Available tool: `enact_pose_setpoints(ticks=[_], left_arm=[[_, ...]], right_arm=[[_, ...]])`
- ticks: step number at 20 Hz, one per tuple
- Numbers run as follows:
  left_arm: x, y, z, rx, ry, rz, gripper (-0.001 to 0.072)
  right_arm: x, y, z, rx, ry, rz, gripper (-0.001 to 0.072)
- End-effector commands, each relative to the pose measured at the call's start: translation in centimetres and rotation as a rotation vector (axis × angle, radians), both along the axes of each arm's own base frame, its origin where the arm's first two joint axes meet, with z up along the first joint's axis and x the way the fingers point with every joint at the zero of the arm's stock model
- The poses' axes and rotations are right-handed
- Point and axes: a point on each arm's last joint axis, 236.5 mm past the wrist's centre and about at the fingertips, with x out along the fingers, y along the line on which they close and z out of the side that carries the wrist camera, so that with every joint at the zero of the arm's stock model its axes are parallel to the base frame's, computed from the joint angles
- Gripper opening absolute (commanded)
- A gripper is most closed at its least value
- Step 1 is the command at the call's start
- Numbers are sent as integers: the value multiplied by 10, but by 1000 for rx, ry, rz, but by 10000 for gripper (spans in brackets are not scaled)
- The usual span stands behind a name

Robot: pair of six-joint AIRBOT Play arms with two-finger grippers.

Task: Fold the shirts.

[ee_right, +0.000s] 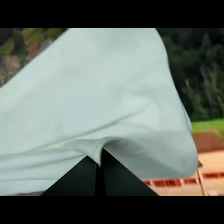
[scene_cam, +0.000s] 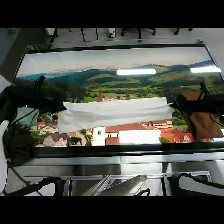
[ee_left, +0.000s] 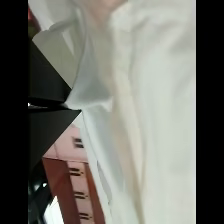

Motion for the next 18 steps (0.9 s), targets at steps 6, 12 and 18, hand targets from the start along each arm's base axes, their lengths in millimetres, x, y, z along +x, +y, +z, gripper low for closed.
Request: enact_pose_setpoints(ticks=[6, 12, 18], left_arm=[[86, -17, -86, -15, 99, -25, 19], [101, -33, -79, -106, 170, 22, 693], [96, -25, -19, -109, 193, -19, 694]], right_arm=[[50, -3, -46, -12, 27, 51, 21], [53, -24, -36, -114, 22, 114, 430], [28, -35, -68, -101, 204, 102, 634]])
